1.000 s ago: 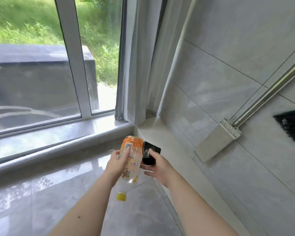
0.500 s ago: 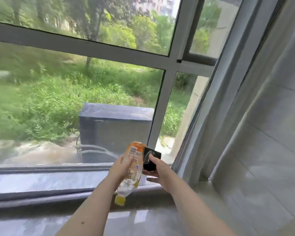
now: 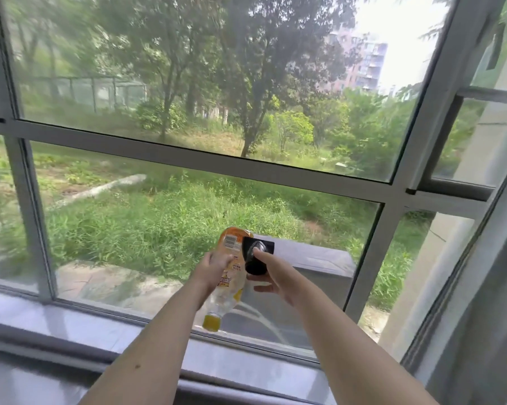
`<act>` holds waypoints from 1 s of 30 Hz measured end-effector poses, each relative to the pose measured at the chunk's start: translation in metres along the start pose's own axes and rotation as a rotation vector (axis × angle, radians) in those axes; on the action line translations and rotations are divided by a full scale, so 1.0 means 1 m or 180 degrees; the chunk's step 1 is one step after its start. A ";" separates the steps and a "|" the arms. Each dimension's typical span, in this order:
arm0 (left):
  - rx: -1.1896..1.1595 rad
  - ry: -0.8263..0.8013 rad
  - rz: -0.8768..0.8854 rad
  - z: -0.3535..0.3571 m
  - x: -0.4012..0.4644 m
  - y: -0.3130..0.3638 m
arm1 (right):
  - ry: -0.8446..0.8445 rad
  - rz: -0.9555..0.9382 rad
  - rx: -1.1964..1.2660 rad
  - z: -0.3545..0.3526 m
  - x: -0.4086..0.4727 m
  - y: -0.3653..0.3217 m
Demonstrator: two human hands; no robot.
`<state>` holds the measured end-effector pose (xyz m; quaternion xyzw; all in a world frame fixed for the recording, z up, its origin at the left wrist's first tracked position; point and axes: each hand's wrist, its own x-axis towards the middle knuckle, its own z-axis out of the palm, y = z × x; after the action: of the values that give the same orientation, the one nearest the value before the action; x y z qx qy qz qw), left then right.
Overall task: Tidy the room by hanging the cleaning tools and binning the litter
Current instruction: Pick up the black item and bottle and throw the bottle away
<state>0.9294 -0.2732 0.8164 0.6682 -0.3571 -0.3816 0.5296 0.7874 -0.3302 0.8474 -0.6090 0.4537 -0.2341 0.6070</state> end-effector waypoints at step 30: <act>-0.0174 0.3923 -0.0924 -0.460 -0.233 -0.102 | -0.3205 -0.0491 -0.1115 0.540 -0.072 -0.072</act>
<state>1.2392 0.1511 0.8154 0.7931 0.1176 -0.0037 0.5976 1.2234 0.0039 0.8518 -0.7697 0.0927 0.1220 0.6198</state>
